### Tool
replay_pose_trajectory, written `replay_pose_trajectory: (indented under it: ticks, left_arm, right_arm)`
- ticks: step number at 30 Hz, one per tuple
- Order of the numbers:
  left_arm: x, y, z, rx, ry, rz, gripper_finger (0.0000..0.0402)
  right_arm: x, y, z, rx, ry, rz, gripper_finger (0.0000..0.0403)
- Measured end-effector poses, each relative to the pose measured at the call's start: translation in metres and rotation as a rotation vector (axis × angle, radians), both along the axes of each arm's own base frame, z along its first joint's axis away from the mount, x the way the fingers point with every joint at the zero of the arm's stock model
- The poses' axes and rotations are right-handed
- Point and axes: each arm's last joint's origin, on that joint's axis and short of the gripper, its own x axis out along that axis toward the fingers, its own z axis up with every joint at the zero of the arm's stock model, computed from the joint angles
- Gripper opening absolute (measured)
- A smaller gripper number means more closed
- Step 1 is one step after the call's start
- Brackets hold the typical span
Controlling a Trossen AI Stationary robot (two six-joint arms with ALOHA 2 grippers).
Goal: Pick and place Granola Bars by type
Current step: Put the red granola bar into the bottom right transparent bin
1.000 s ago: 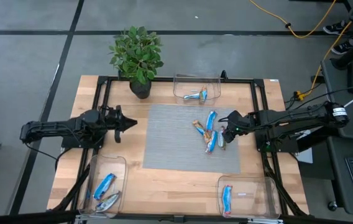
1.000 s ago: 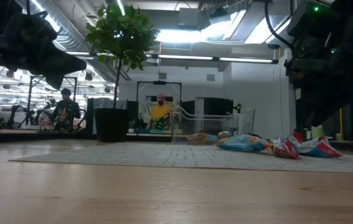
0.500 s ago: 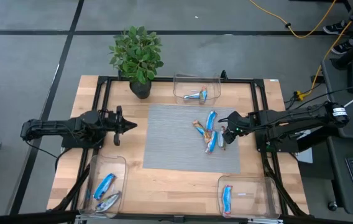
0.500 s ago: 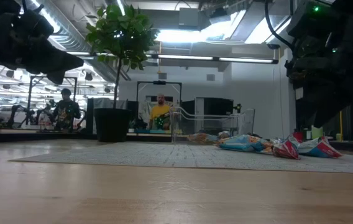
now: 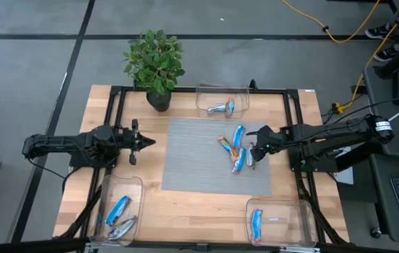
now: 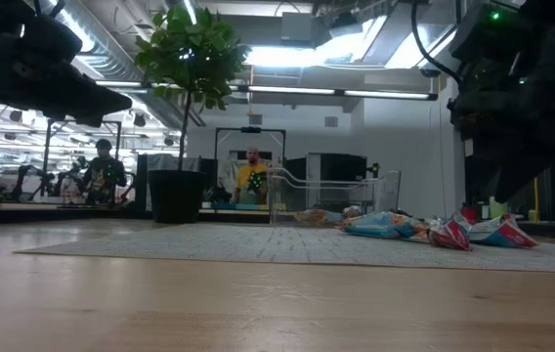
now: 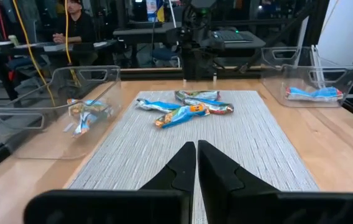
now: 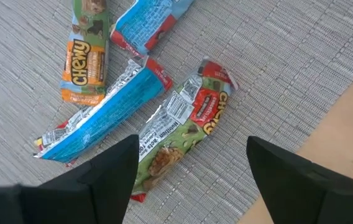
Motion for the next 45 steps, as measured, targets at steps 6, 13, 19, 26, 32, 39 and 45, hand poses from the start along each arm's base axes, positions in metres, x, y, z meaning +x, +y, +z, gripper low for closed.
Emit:
replay_pose_trajectory:
  ticks: [6, 13, 19, 26, 32, 39, 45]
  left_arm:
    - [0.000, 0.000, 0.000, 0.000, 0.000, 0.000, 0.0007]
    - [0.000, 0.000, 0.000, 0.000, 0.000, 0.000, 0.0011]
    - [0.000, 0.000, 0.000, 0.000, 0.000, 0.000, 0.0010]
    - [0.000, 0.000, 0.000, 0.000, 0.000, 0.000, 0.0007]
    - [0.000, 0.000, 0.000, 0.000, 0.000, 0.000, 0.0013]
    - [0.000, 0.000, 0.000, 0.000, 0.000, 0.000, 0.0006]
    - [0.000, 0.000, 0.000, 0.000, 0.000, 0.000, 0.0010]
  right_arm:
    - [0.012, -0.006, -0.010, -0.084, 0.027, -0.039, 0.0297]
    - [0.026, -0.016, -0.031, -0.081, 0.104, -0.033, 0.0297]
    - [0.031, -0.021, -0.043, -0.086, 0.145, -0.042, 0.0290]
    - [0.037, -0.022, -0.044, -0.091, 0.102, -0.041, 0.0222]
    - [0.038, -0.022, -0.043, -0.097, 0.098, 0.002, 0.0132]
    - [0.038, -0.021, -0.043, -0.088, 0.098, 0.026, 0.0045]
    - [0.035, -0.020, -0.036, -0.071, 0.070, 0.042, 0.0034]
